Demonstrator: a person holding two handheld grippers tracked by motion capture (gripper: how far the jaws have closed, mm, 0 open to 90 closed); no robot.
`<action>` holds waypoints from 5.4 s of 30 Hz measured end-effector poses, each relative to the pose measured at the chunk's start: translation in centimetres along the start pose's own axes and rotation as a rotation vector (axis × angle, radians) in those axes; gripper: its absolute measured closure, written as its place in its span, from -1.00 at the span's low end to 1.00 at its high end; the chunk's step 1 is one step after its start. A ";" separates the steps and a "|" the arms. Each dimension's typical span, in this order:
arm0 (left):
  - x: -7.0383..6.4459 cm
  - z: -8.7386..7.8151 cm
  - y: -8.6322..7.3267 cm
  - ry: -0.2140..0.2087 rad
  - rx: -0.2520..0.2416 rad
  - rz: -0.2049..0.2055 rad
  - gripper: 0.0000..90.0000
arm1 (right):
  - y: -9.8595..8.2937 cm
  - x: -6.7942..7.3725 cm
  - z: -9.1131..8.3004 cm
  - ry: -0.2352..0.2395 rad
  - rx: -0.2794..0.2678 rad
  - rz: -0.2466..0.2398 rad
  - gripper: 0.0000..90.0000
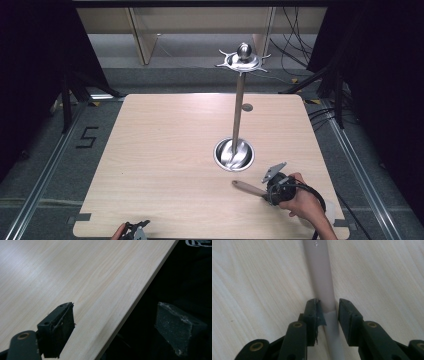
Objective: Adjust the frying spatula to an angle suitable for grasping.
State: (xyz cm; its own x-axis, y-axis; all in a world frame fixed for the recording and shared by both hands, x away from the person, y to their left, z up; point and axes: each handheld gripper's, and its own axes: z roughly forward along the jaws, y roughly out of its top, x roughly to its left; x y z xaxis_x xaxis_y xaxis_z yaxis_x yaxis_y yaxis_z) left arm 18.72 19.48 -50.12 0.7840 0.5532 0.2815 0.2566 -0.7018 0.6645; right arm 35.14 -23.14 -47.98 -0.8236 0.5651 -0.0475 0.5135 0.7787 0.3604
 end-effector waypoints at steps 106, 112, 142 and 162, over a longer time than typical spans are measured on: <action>-0.2 0.3 -0.1 0.015 0.012 -0.026 -0.67 | -2.0 -3.8 -13.8 -0.050 -0.698 0.153 0.67; -0.2 0.3 -0.1 0.018 0.003 -0.010 -0.67 | -1.3 -3.8 -14.4 -0.055 -0.729 0.147 0.67; -0.1 0.1 0.0 -0.012 0.007 -0.006 -0.67 | 6.2 -4.8 -18.2 -0.046 -0.706 0.061 0.67; -0.1 0.0 -0.1 -0.007 0.009 -0.024 -0.67 | 9.5 -6.1 -19.3 -0.067 -0.687 0.039 0.67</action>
State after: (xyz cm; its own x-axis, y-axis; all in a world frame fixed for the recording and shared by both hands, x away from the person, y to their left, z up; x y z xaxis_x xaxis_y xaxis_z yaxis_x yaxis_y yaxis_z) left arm 18.59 19.45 -50.19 0.7816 0.5667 0.2606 0.2803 -0.6924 0.6649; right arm 40.39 -24.38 -26.32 -0.7795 0.6223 -0.0722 0.2555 0.4211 0.8703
